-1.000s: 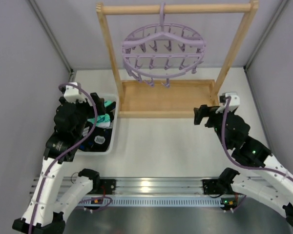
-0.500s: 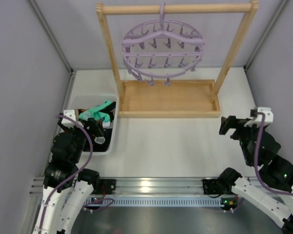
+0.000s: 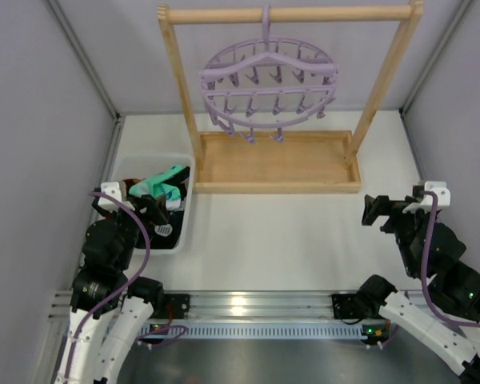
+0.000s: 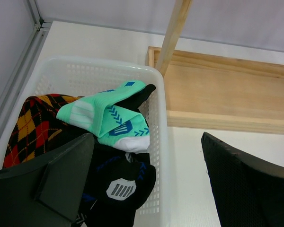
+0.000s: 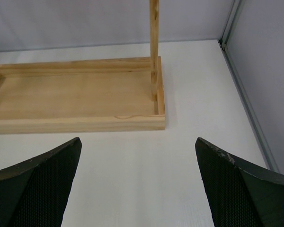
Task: Remove the socks clipped to the hanger
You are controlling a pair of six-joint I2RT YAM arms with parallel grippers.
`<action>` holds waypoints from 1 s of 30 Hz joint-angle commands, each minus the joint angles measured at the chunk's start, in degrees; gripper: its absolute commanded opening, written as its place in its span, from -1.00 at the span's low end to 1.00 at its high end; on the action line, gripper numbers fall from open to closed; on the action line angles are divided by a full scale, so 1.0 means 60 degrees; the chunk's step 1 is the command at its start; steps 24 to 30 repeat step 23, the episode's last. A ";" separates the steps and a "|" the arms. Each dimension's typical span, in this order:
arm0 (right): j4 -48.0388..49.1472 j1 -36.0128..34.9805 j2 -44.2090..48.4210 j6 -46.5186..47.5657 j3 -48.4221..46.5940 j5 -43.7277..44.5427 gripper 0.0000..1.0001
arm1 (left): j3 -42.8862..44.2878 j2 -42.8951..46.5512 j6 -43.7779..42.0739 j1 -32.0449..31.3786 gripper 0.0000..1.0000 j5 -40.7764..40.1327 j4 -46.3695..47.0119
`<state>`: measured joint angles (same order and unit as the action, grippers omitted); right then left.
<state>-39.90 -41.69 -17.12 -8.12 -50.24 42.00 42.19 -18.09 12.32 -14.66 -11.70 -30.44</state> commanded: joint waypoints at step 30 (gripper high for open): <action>0.0058 0.0137 -0.0427 -0.0404 0.0199 0.0222 0.99 | 0.0028 -0.0178 0.0115 0.0084 0.97 -0.0408 0.0297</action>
